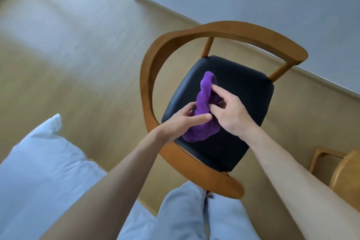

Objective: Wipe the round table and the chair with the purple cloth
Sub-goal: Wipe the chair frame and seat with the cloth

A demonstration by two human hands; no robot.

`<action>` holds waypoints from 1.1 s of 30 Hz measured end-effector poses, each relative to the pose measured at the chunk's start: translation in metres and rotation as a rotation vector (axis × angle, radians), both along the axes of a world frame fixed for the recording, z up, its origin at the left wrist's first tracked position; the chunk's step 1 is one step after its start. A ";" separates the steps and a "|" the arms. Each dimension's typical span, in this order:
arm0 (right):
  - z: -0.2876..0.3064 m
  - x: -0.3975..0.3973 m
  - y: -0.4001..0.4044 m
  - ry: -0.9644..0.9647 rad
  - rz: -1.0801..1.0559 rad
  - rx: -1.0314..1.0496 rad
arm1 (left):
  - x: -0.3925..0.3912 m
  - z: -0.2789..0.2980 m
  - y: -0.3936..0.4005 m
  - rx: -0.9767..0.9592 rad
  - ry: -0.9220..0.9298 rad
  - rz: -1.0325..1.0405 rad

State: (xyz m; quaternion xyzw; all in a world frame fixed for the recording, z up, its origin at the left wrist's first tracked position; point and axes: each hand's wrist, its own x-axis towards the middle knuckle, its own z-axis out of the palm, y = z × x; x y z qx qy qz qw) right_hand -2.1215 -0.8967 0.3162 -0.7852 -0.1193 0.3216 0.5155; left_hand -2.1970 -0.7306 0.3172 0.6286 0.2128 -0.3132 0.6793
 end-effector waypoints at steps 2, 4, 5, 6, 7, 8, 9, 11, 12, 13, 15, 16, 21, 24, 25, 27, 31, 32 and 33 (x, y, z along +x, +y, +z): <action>0.015 -0.013 -0.002 -0.045 -0.030 -0.049 | -0.010 0.020 -0.008 0.086 -0.063 -0.058; 0.030 -0.026 -0.005 -0.058 -0.063 -0.041 | -0.021 0.035 -0.013 0.167 -0.104 -0.044; 0.037 -0.032 -0.008 -0.072 -0.084 -0.031 | -0.027 0.042 -0.014 0.186 -0.112 -0.014; 0.042 -0.039 -0.011 -0.087 -0.109 -0.011 | -0.034 0.047 -0.013 0.192 -0.113 0.025; 0.046 -0.047 -0.016 -0.093 -0.130 0.001 | -0.040 0.051 -0.012 0.193 -0.114 0.058; 0.046 -0.057 -0.023 -0.088 -0.143 0.004 | -0.047 0.054 -0.012 0.196 -0.120 0.071; 0.046 -0.067 -0.031 -0.079 -0.141 -0.020 | -0.053 0.055 -0.013 0.211 -0.133 0.057; 0.038 -0.087 -0.049 -0.059 -0.100 -0.143 | -0.068 0.050 -0.017 0.285 -0.157 -0.024; 0.033 -0.096 -0.058 -0.029 -0.065 -0.221 | -0.076 0.042 -0.020 0.340 -0.168 -0.071; 0.028 -0.106 -0.067 0.026 -0.034 -0.309 | -0.084 0.032 -0.023 0.399 -0.179 -0.119; 0.013 -0.131 -0.077 0.121 -0.020 -0.420 | -0.098 0.006 -0.029 0.494 -0.201 -0.241; 0.002 -0.145 -0.077 0.134 -0.042 -0.460 | -0.105 -0.010 -0.031 0.536 -0.215 -0.319; -0.067 -0.223 -0.047 -0.040 0.062 -0.862 | -0.135 -0.085 -0.020 0.902 -0.591 -0.659; -0.093 -0.241 -0.008 -0.126 -0.017 -0.908 | -0.131 -0.111 0.012 0.937 -0.862 -0.679; -0.099 -0.242 0.007 -0.147 -0.028 -0.925 | -0.128 -0.117 0.028 0.938 -0.916 -0.675; -0.105 -0.237 0.047 -0.181 -0.044 -0.940 | -0.119 -0.125 0.065 0.937 -0.983 -0.637; -0.116 -0.214 0.145 -0.259 -0.131 -0.908 | -0.096 -0.127 0.153 1.038 -0.966 -0.552; -0.119 -0.206 0.170 -0.282 -0.145 -0.894 | -0.087 -0.126 0.175 1.057 -0.916 -0.525; -0.121 -0.195 0.193 -0.304 -0.155 -0.881 | -0.079 -0.123 0.195 1.061 -0.847 -0.495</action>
